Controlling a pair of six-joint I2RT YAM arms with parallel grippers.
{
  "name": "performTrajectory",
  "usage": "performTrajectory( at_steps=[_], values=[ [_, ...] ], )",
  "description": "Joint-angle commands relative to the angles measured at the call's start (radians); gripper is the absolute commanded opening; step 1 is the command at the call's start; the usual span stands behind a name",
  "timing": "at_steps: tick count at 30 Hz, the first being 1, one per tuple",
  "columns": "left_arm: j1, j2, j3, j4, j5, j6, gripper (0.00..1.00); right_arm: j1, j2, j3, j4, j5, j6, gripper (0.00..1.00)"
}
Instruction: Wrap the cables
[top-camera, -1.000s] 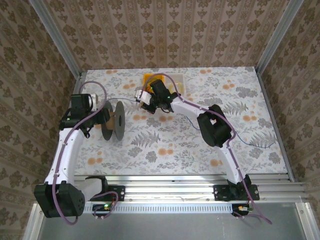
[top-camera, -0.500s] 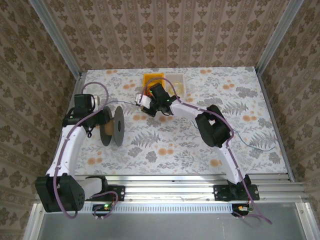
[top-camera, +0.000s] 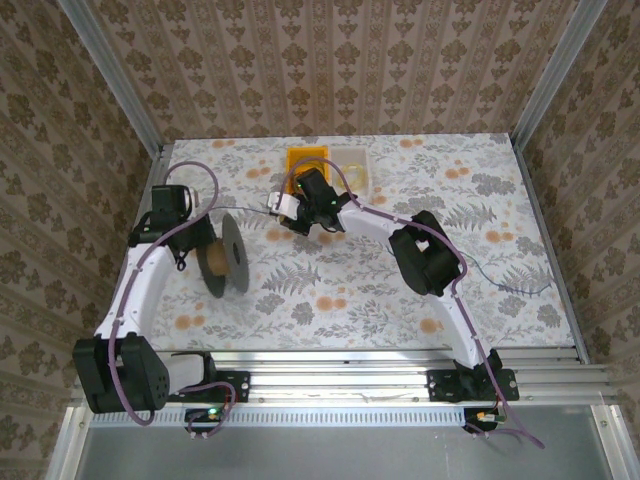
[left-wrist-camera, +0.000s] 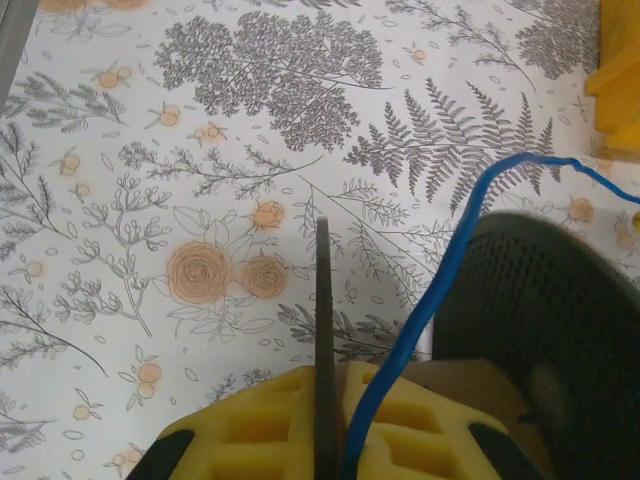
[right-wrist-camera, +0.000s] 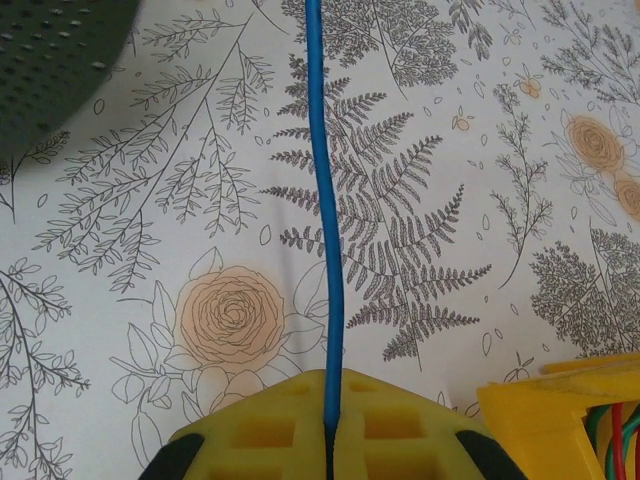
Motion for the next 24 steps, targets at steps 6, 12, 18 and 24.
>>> performTrajectory(
  at_steps=[6, 12, 18, 24],
  values=[
    [0.002, 0.018, 0.041, 0.014, -0.010, 0.003, 0.00, 0.002, -0.024, -0.006, 0.001, 0.030, -0.006, 0.00],
    [0.000, 0.024, 0.114, -0.006, 0.011, 0.040, 0.00, -0.024, -0.019, 0.024, -0.006, 0.048, 0.025, 0.00],
    [0.000, 0.052, 0.399, -0.121, 0.049, 0.094, 0.00, -0.066, 0.034, 0.223, -0.147, 0.043, 0.043, 0.00],
    [0.000, 0.142, 0.777, -0.262, 0.096, 0.140, 0.00, -0.084, 0.184, 0.654, -0.357, 0.038, 0.062, 0.00]
  ],
)
